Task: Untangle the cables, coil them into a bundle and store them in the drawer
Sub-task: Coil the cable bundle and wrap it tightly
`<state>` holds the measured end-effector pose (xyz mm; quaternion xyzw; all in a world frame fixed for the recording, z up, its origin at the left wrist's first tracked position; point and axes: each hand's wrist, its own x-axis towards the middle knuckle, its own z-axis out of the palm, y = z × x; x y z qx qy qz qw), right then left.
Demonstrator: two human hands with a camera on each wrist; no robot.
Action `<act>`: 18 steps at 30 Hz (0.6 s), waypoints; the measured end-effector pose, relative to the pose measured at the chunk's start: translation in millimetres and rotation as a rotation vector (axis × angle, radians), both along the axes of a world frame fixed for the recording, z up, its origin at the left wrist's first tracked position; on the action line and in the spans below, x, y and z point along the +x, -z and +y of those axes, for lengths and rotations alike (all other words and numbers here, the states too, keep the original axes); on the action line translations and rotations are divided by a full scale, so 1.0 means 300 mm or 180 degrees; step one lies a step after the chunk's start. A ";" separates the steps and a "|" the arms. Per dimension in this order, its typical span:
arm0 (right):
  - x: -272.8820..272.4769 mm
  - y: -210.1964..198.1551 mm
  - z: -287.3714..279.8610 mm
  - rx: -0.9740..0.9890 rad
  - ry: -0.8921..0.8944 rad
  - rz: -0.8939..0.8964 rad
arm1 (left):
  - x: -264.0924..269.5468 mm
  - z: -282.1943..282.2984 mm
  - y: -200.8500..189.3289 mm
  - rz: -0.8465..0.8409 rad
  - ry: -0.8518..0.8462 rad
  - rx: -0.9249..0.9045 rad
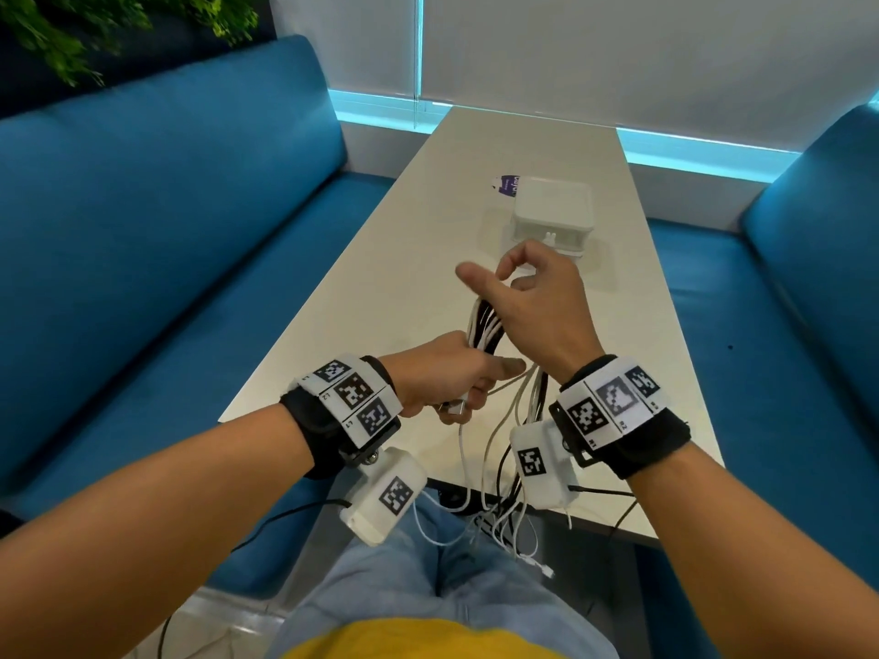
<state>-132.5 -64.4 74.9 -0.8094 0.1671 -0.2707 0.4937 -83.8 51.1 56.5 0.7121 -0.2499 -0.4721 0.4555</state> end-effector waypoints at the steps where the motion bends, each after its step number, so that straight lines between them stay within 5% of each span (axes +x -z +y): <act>1: 0.006 0.000 -0.004 0.0126 0.0062 -0.0022 | -0.004 -0.006 -0.001 0.0016 -0.0005 -0.0032; 4: 0.013 -0.004 -0.015 0.0338 -0.0004 0.0033 | -0.012 -0.021 0.006 0.0106 0.0006 -0.0158; 9: -0.024 -0.016 -0.027 0.1250 -0.0913 0.0298 | -0.015 -0.044 -0.005 0.0008 0.0447 -0.0195; 18: -0.036 -0.029 -0.012 0.1838 -0.1271 -0.0302 | -0.004 -0.068 -0.009 0.0268 0.0821 -0.0131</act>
